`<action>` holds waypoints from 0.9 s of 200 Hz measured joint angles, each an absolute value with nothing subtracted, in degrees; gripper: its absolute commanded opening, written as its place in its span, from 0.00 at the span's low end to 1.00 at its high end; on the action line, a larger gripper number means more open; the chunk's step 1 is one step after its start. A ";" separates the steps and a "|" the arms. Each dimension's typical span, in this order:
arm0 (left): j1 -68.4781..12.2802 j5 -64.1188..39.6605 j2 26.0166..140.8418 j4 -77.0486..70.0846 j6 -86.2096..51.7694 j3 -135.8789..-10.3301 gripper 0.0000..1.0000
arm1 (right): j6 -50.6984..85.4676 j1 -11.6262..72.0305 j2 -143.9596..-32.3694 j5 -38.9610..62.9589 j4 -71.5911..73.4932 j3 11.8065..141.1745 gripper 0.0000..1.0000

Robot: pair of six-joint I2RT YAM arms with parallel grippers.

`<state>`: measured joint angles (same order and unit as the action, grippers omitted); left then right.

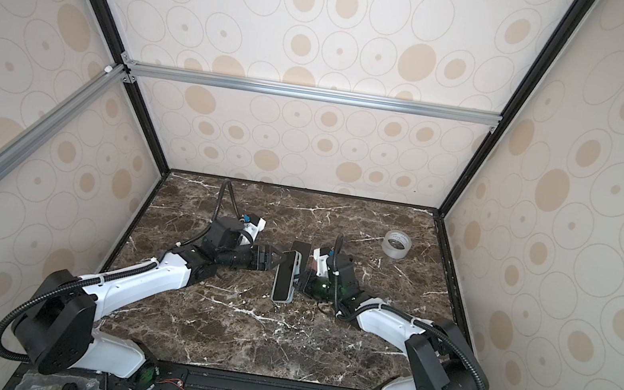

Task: Take the phone out of the phone case
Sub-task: Remove the phone case from the phone.

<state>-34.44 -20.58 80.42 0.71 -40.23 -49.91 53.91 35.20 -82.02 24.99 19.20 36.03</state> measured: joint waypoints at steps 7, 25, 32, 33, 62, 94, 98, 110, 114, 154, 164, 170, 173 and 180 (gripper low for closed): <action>-35.70 -18.22 80.53 2.39 -40.25 -50.39 0.74 | 53.91 35.83 -82.02 23.59 18.76 36.07 0.00; -38.92 -12.80 81.43 5.76 -40.66 -52.05 0.72 | 53.93 37.87 -82.59 19.94 17.63 36.29 0.00; -39.92 -11.11 81.91 6.57 -40.73 -52.64 0.72 | 53.95 38.61 -82.98 18.74 17.23 36.45 0.00; -40.01 -10.96 81.95 6.68 -40.73 -52.73 0.72 | 53.98 38.68 -83.02 18.63 17.19 36.45 0.00; -42.68 -6.48 83.66 8.97 -41.10 -55.02 0.69 | 54.46 40.38 -84.93 15.79 16.91 36.71 0.00; -44.16 -4.60 86.74 9.98 -41.41 -58.08 0.62 | 54.85 40.49 -86.17 14.68 16.88 36.82 0.00; -44.31 -4.51 87.18 10.04 -41.52 -58.37 0.60 | 54.85 40.51 -86.28 14.70 16.75 36.93 0.00; -44.75 -4.25 88.33 10.24 -41.76 -59.02 0.57 | 54.87 40.56 -86.48 14.72 16.69 37.39 0.00; -44.86 -4.10 88.77 10.44 -41.80 -59.29 0.56 | 54.85 40.56 -86.48 14.72 16.71 37.54 0.00; -46.06 -2.61 91.81 12.45 -42.39 -61.17 0.50 | 54.85 40.56 -86.50 14.74 16.82 38.70 0.00; -46.15 -2.52 92.20 12.62 -42.57 -61.32 0.48 | 54.85 40.56 -86.52 14.74 16.78 38.74 0.00; -46.19 -2.39 92.38 12.67 -42.61 -61.39 0.48 | 54.85 40.56 -86.59 14.74 16.78 38.81 0.00; -46.19 -2.39 92.47 12.73 -42.61 -61.41 0.48 | 54.85 40.56 -86.61 14.76 16.75 38.85 0.00; -46.24 -2.26 92.68 12.84 -42.63 -61.43 0.46 | 54.85 40.56 -86.76 14.74 16.75 38.98 0.00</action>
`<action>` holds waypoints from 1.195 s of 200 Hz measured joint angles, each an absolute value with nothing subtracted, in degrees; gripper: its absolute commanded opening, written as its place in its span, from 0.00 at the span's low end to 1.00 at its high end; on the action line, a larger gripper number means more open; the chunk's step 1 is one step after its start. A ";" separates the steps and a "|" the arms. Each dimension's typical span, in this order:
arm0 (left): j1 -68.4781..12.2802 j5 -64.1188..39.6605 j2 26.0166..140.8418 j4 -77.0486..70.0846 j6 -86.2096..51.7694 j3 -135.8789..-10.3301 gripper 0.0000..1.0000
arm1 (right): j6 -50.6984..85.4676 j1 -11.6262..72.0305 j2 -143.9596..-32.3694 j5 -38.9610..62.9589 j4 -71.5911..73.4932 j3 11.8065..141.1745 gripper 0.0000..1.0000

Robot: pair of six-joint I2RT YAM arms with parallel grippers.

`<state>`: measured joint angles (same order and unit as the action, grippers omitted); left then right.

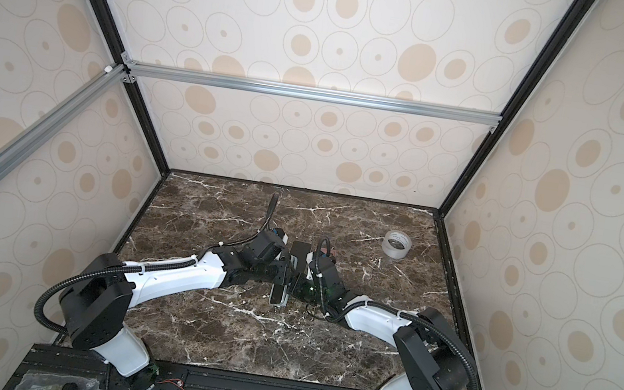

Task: Take the phone out of the phone case
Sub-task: Remove the phone case from the phone.

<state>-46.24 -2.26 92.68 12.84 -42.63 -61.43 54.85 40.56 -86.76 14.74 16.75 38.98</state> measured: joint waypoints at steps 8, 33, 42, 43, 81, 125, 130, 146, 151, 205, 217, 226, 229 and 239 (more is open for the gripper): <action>-46.30 -2.20 92.90 12.86 -42.63 -61.45 0.45 | 54.85 40.58 -86.91 14.74 16.69 39.09 0.00; -46.57 -1.87 93.34 13.04 -42.63 -61.87 0.40 | 54.85 40.73 -87.11 14.74 16.27 39.11 0.00; -46.65 -1.67 93.36 13.13 -42.63 -61.98 0.38 | 54.85 40.84 -87.11 14.72 16.10 39.18 0.00; -46.65 -1.63 93.36 13.15 -42.63 -61.98 0.38 | 54.85 40.84 -87.11 14.72 16.05 39.18 0.00; -46.78 -0.97 93.80 13.65 -42.63 -62.41 0.33 | 54.81 41.28 -87.11 14.39 14.37 39.86 0.00; -46.98 0.32 93.97 14.35 -42.63 -62.94 0.33 | 54.81 41.58 -87.11 13.63 14.06 39.97 0.00; -47.00 0.34 93.97 14.35 -42.63 -62.94 0.33 | 54.81 41.60 -87.13 13.56 14.06 39.97 0.00; -47.00 0.36 93.97 14.35 -42.63 -62.94 0.33 | 54.83 41.69 -87.13 13.30 14.04 39.99 0.00; -47.00 0.36 93.97 14.33 -42.63 -62.94 0.33 | 54.85 41.69 -87.13 13.26 14.04 39.99 0.00; -46.98 0.67 93.78 14.24 -42.76 -62.30 0.37 | 55.64 41.74 -87.13 11.73 14.20 39.97 0.00; -46.98 0.60 93.51 13.91 -42.89 -61.54 0.38 | 56.05 41.74 -87.15 11.73 14.26 39.97 0.00; -47.00 0.58 93.14 13.50 -43.05 -60.86 0.38 | 56.31 41.74 -87.24 11.75 14.33 39.97 0.00; -47.00 0.58 93.03 13.37 -43.07 -60.64 0.38 | 56.36 41.74 -87.33 11.75 14.37 39.97 0.00; -46.98 0.58 92.66 13.26 -43.09 -60.18 0.37 | 56.55 41.74 -87.53 11.73 14.59 39.97 0.00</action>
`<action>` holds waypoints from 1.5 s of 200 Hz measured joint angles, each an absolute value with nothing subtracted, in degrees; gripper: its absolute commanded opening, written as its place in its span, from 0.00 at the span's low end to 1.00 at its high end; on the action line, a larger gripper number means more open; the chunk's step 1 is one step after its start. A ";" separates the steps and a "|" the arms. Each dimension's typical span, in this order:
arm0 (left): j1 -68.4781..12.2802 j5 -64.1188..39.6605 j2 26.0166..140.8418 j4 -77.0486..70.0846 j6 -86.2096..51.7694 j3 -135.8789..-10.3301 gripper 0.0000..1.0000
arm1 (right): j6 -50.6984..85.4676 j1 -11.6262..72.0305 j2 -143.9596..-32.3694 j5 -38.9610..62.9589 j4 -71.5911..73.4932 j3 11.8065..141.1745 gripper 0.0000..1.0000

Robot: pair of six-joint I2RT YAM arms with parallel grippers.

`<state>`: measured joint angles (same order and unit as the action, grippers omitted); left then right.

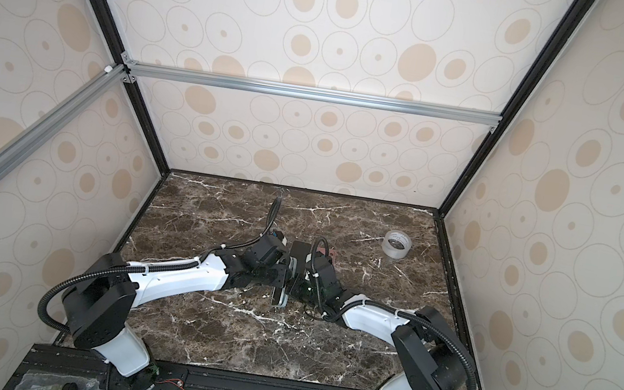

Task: Take the phone out of the phone case
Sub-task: Remove the phone case from the phone.

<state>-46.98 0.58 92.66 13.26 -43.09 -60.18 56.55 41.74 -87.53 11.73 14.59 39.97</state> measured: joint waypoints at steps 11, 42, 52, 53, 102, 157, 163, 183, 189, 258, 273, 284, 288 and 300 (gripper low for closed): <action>-46.98 0.54 92.51 13.23 -43.09 -60.12 0.35 | 56.69 41.74 -87.64 11.73 14.63 39.97 0.00; -46.98 0.27 92.58 13.10 -43.09 -60.12 0.31 | 56.82 41.74 -87.68 11.77 14.61 39.97 0.00; -47.00 0.21 92.73 13.02 -43.09 -60.12 0.29 | 56.86 41.74 -87.72 11.77 14.59 39.97 0.00; -47.00 0.21 92.75 13.02 -43.07 -60.14 0.29 | 56.88 41.74 -87.74 11.77 14.59 39.97 0.00; -47.05 0.58 96.23 13.50 -43.07 -61.93 0.25 | 57.19 41.74 -88.03 11.68 14.06 39.97 0.00; -46.92 4.34 96.57 16.91 -42.33 -62.78 0.08 | 57.19 41.67 -88.03 10.79 13.02 39.97 0.00; -46.94 4.60 96.57 17.04 -42.35 -62.83 0.07 | 57.19 41.67 -88.03 10.72 12.99 39.97 0.00; -46.98 5.45 96.57 17.50 -42.33 -63.05 0.03 | 57.19 41.67 -88.03 10.68 12.93 39.97 0.00; -46.98 5.56 96.57 17.58 -42.33 -63.05 0.01 | 57.19 41.67 -88.03 10.68 12.88 39.97 0.00; -46.98 5.69 94.24 17.85 -42.06 -62.57 0.00 | 55.92 41.67 -88.03 9.63 12.38 39.97 0.00; -46.96 5.41 92.73 17.85 -41.85 -62.43 0.00 | 55.40 41.67 -88.03 9.13 11.79 39.97 0.00; -46.83 4.86 91.18 17.67 -41.50 -62.37 0.00 | 55.07 41.67 -88.03 9.13 11.35 39.97 0.00; -46.76 4.60 90.59 17.52 -41.36 -62.37 0.00 | 54.98 41.67 -88.03 9.17 11.27 39.97 0.00; -46.65 3.77 88.90 16.91 -41.01 -62.37 0.00 | 54.87 41.67 -88.05 9.17 11.14 39.97 0.00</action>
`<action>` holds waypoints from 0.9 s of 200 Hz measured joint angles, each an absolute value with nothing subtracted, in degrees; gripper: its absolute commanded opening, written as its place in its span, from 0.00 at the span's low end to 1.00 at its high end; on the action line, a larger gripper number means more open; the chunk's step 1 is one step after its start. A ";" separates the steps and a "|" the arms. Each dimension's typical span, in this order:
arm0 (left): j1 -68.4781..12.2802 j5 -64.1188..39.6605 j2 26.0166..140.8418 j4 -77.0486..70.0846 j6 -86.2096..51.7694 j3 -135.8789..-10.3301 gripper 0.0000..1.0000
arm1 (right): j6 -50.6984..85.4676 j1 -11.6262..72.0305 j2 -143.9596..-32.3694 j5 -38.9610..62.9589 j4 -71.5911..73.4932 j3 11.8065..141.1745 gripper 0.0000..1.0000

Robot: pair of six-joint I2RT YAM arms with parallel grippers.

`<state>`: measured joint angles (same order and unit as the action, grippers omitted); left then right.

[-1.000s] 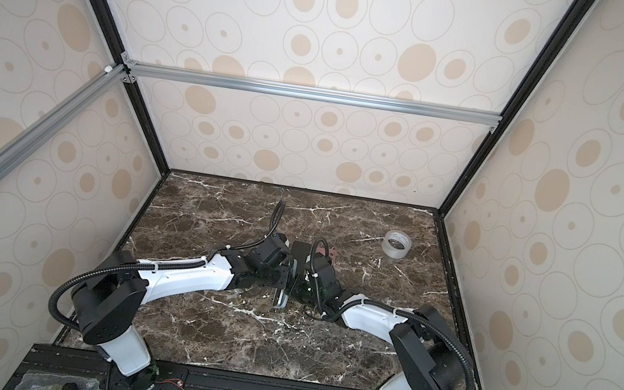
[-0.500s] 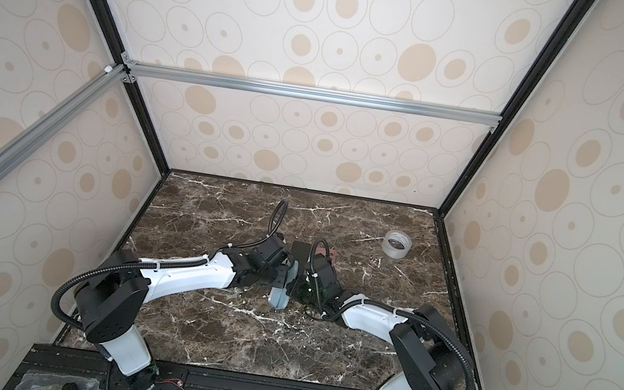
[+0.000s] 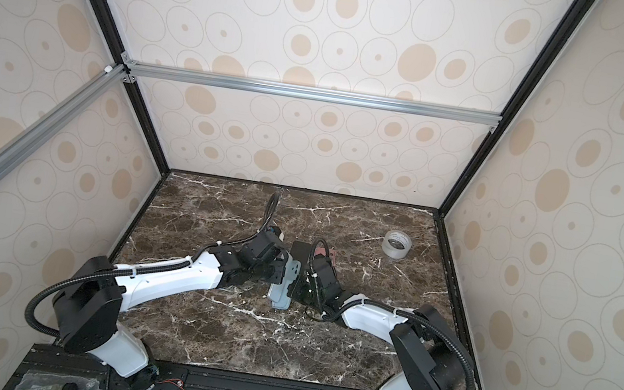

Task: Take the phone out of the phone case
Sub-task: Remove the phone case from the phone, then place the phone case at the bottom-center of the table.

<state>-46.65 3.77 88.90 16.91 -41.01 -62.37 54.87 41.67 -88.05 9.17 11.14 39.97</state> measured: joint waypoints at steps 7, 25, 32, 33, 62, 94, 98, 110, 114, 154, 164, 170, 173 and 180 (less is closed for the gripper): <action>-46.59 3.36 88.03 16.58 -40.77 -62.37 0.00 | 54.83 41.67 -88.07 9.21 11.16 39.97 0.00; -46.37 2.55 86.59 16.21 -40.23 -62.37 0.00 | 54.81 41.67 -88.40 9.43 11.18 39.97 0.00; -46.28 2.44 86.30 16.29 -40.01 -62.37 0.00 | 54.81 41.63 -88.60 9.65 11.18 39.97 0.00; -46.26 2.44 86.28 16.32 -39.99 -62.37 0.00 | 54.81 41.63 -88.64 9.67 11.18 39.97 0.00; -45.56 3.77 86.02 18.87 -38.87 -62.37 0.00 | 55.13 40.77 -88.88 12.56 11.29 39.94 0.00; -44.38 7.99 85.82 24.10 -37.54 -62.74 0.00 | 55.92 39.77 -88.14 17.08 11.33 38.39 0.00; -44.25 8.67 85.82 25.02 -37.34 -62.98 0.00 | 56.01 39.75 -87.79 17.37 11.09 37.98 0.00; -44.01 10.50 85.82 27.05 -36.75 -63.59 0.00 | 56.12 39.62 -86.32 18.20 10.07 36.32 0.00; -43.94 11.14 85.82 27.81 -36.56 -63.90 0.00 | 56.12 39.55 -85.78 18.33 9.63 35.75 0.00; -43.77 14.35 85.82 30.87 -35.97 -65.67 0.00 | 55.96 36.16 -76.82 19.49 3.38 29.54 0.00; -43.75 14.57 85.82 31.31 -35.94 -65.91 0.00 | 55.44 34.94 -74.26 19.57 0.73 28.82 0.00; -43.75 14.70 85.82 31.51 -35.94 -66.02 0.00 | 54.85 34.13 -72.75 19.62 -1.06 28.56 0.00; -43.75 14.72 85.82 31.62 -35.94 -66.04 0.00 | 54.54 33.65 -71.96 19.68 -2.07 28.49 0.00; -43.75 14.74 85.86 31.90 -35.94 -66.17 0.00 | 53.67 32.56 -70.39 20.05 -4.10 28.42 0.00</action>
<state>-43.75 14.74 85.86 31.90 -35.94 -66.17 53.67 32.56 -70.39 20.05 -4.10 28.42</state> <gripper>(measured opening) 0.102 0.050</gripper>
